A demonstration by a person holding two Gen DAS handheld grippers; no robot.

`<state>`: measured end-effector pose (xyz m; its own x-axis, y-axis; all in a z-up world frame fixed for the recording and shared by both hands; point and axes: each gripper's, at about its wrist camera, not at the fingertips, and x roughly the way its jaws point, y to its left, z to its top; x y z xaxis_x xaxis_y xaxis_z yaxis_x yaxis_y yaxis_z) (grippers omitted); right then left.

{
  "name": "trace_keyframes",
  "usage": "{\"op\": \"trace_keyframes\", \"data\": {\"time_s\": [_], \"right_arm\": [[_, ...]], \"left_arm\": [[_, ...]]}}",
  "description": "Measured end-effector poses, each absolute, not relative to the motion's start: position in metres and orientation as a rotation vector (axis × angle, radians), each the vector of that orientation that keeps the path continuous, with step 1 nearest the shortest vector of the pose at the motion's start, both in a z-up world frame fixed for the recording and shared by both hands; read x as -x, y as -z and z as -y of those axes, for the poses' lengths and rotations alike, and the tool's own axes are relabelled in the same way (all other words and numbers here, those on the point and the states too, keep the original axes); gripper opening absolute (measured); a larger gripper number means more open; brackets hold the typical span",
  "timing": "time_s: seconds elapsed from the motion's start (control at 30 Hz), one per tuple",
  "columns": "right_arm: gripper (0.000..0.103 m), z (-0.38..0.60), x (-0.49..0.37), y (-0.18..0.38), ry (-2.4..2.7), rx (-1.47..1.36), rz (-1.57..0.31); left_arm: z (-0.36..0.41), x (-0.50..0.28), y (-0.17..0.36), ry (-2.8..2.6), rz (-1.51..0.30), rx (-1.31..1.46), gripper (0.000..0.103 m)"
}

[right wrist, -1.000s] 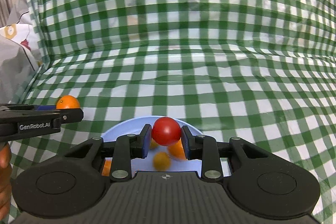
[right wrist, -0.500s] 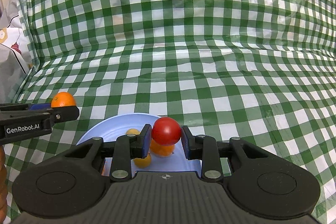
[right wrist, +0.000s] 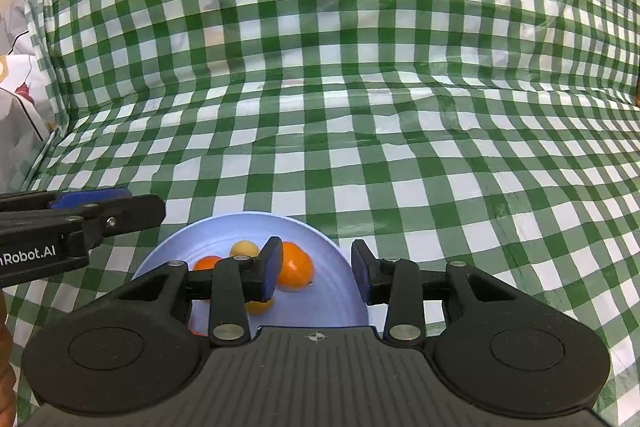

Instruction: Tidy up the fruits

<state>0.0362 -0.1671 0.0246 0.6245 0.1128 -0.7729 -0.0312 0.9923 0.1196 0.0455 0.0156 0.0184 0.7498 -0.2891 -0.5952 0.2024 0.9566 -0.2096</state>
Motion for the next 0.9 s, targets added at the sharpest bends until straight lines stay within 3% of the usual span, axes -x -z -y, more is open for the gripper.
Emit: {"op": "trace_keyframes", "data": {"time_s": [0.37,0.57,0.67,0.73,0.83,0.9], "right_arm": [[0.048,0.166,-0.033,-0.032,-0.081,-0.104,-0.875],[0.065,0.163,-0.026,-0.048,-0.064,-0.104,-0.838],[0.082,0.163,-0.019,-0.062,-0.049,-0.108,-0.812],[0.094,0.163,-0.014,-0.075,-0.031,-0.114,-0.806],[0.102,0.164,0.001,-0.092,-0.007,-0.122,-0.8],[0.102,0.165,0.016,-0.1,-0.002,-0.115,-0.803]], "left_arm": [[-0.018,-0.038,-0.022,0.225,-0.687,0.094,0.042],[-0.017,-0.028,-0.032,0.204,-0.663,0.08,0.042],[-0.019,-0.017,-0.039,0.187,-0.652,0.09,0.042],[-0.02,-0.008,-0.046,0.166,-0.643,0.094,0.047],[-0.023,0.005,-0.055,0.108,-0.652,0.106,0.061],[-0.026,0.016,-0.059,0.061,-0.681,0.118,0.07]]}}
